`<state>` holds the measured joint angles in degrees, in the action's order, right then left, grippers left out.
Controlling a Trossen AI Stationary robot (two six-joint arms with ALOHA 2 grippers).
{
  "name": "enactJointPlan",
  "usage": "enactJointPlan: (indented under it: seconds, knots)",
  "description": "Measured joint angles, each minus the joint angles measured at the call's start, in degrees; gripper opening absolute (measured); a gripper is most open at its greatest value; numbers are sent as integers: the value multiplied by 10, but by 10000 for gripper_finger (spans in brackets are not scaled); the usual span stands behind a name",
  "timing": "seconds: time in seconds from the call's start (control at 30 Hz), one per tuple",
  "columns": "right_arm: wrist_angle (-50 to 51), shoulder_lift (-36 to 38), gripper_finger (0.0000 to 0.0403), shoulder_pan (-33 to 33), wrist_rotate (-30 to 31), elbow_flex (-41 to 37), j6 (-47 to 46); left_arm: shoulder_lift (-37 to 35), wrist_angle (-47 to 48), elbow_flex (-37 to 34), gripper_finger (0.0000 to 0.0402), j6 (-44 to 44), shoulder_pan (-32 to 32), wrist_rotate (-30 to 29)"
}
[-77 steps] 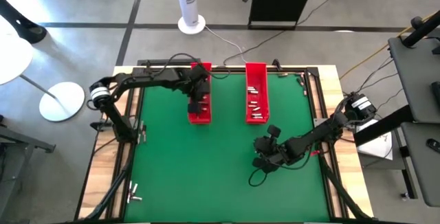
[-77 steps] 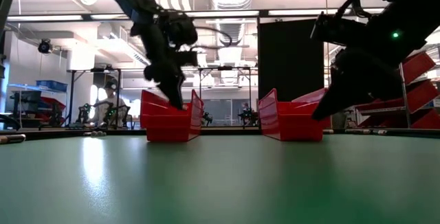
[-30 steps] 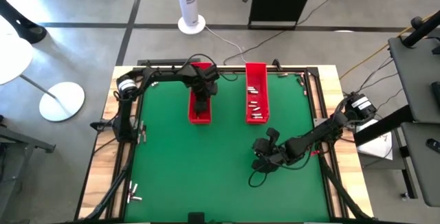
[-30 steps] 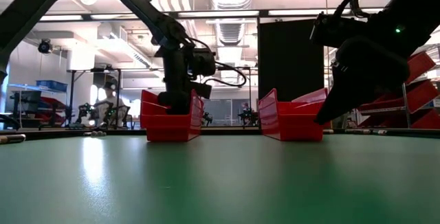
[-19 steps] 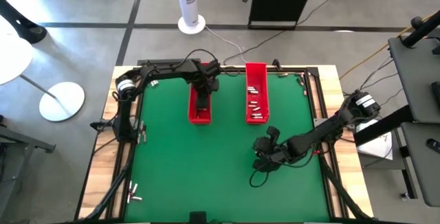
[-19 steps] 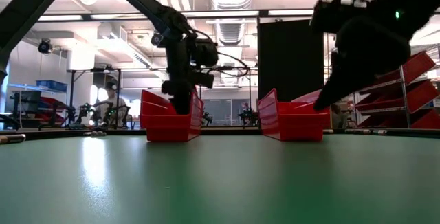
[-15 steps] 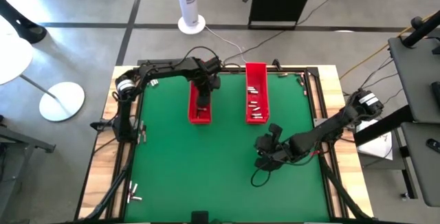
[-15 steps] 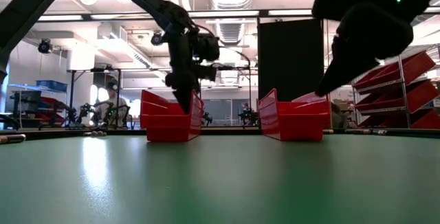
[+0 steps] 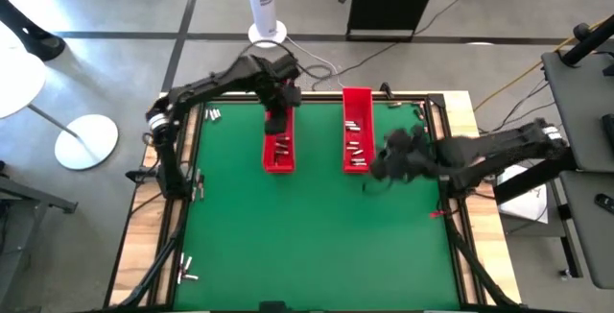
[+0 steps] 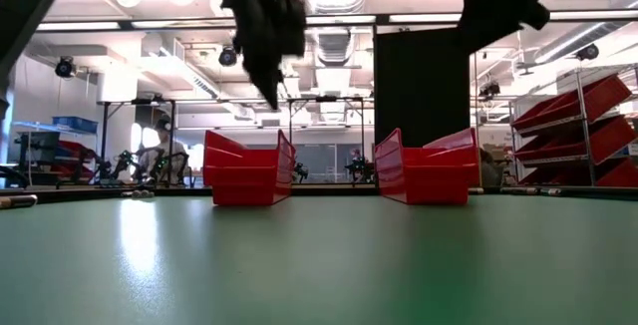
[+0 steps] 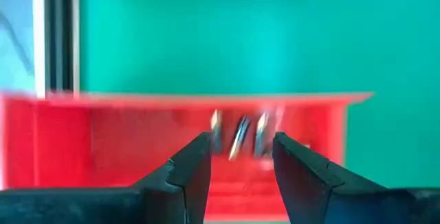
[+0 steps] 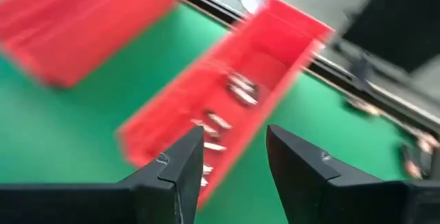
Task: Sort batteries
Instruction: Put the brown battery into the left red bin
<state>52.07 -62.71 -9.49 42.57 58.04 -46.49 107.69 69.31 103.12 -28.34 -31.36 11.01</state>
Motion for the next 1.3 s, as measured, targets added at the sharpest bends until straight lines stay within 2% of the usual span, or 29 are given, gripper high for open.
enactJointPlan:
  seconds: [0.17,0.23,0.43,0.6,0.7,0.77,0.87,0.97,1.1,1.3]
  knots:
    - [38,22,138,167,-83,-5,19,-75,-103,-42,134,13,-2,130]
    - [33,19,133,225,-104,-9,45,-105,-156,-76,134,33,4,162]
    - [29,-34,123,361,-167,-18,84,-209,-346,-244,134,80,43,170]
    - [24,-99,130,441,-192,-22,104,-296,-626,-430,134,166,81,170]
    - [-16,-131,132,489,-207,-22,99,-329,-800,-532,134,228,112,167]
    - [-60,-151,128,524,-218,-22,81,-343,-900,-588,134,252,130,167]
    - [-112,-180,122,575,-221,-26,-2,-353,-1012,-650,134,282,151,166]
    - [-125,-210,119,606,-237,-27,-91,-354,-1051,-684,134,289,157,166]
    - [-168,-245,120,618,-234,-25,-167,-361,-1057,-684,134,314,156,163]
    - [-242,-308,140,637,-232,-24,-241,-370,-980,-679,134,317,158,166]
